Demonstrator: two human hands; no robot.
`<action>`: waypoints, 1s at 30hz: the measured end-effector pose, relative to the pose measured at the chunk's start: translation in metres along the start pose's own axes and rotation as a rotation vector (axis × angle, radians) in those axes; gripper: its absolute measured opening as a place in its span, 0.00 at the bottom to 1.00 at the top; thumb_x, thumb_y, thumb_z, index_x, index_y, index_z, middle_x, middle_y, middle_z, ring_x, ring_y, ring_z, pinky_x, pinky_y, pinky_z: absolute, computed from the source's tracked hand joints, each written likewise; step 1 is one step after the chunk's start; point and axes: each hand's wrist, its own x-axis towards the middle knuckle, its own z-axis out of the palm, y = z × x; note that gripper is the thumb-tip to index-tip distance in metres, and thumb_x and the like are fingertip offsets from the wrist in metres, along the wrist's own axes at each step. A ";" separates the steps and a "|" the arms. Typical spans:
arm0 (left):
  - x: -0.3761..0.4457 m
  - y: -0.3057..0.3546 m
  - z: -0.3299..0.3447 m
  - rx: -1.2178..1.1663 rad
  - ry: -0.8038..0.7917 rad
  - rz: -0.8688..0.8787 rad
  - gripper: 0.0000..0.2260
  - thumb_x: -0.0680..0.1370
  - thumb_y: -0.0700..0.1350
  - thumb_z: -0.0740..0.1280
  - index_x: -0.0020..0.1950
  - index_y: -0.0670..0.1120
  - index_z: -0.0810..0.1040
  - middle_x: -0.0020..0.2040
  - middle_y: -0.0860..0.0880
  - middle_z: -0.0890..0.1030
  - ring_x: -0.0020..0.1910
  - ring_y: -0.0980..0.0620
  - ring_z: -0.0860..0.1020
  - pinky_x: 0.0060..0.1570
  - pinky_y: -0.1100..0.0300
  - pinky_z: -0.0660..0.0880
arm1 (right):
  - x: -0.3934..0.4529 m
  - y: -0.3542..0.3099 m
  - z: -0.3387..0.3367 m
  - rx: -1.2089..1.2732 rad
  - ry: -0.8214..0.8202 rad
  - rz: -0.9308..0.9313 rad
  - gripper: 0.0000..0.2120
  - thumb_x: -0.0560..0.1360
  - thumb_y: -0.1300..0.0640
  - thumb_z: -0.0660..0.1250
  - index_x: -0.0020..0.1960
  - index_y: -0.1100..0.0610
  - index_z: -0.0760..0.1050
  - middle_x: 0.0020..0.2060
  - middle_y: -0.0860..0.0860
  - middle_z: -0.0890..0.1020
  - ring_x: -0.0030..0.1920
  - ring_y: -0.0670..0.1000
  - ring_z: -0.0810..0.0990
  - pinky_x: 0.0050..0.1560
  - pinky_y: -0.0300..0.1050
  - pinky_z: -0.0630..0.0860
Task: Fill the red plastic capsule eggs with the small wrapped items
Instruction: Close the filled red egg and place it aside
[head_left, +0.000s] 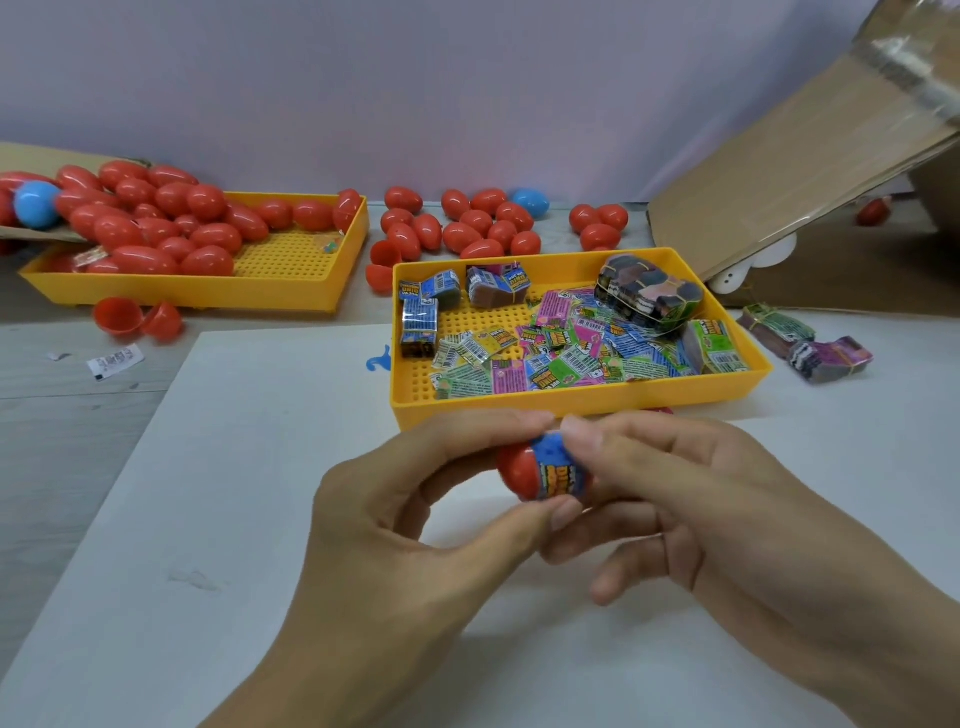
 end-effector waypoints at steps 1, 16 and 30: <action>0.000 0.002 -0.001 -0.028 -0.012 -0.052 0.18 0.67 0.47 0.79 0.57 0.53 0.83 0.53 0.50 0.85 0.54 0.45 0.84 0.52 0.56 0.81 | 0.000 0.002 -0.001 -0.050 0.031 -0.085 0.12 0.64 0.48 0.75 0.42 0.56 0.84 0.38 0.58 0.86 0.36 0.54 0.86 0.29 0.42 0.79; 0.003 0.004 -0.004 -0.218 0.003 -0.146 0.28 0.68 0.35 0.77 0.65 0.52 0.77 0.56 0.47 0.82 0.59 0.46 0.81 0.55 0.60 0.79 | 0.001 0.009 0.002 -0.254 0.115 -0.341 0.13 0.68 0.44 0.73 0.45 0.53 0.85 0.34 0.55 0.85 0.32 0.49 0.81 0.24 0.40 0.73; 0.012 0.005 -0.013 -0.253 -0.011 -0.302 0.18 0.69 0.40 0.75 0.57 0.52 0.84 0.52 0.48 0.86 0.52 0.51 0.85 0.52 0.63 0.79 | 0.000 0.005 0.009 -0.203 0.202 -0.378 0.16 0.66 0.46 0.75 0.51 0.51 0.85 0.41 0.55 0.85 0.40 0.52 0.84 0.27 0.43 0.76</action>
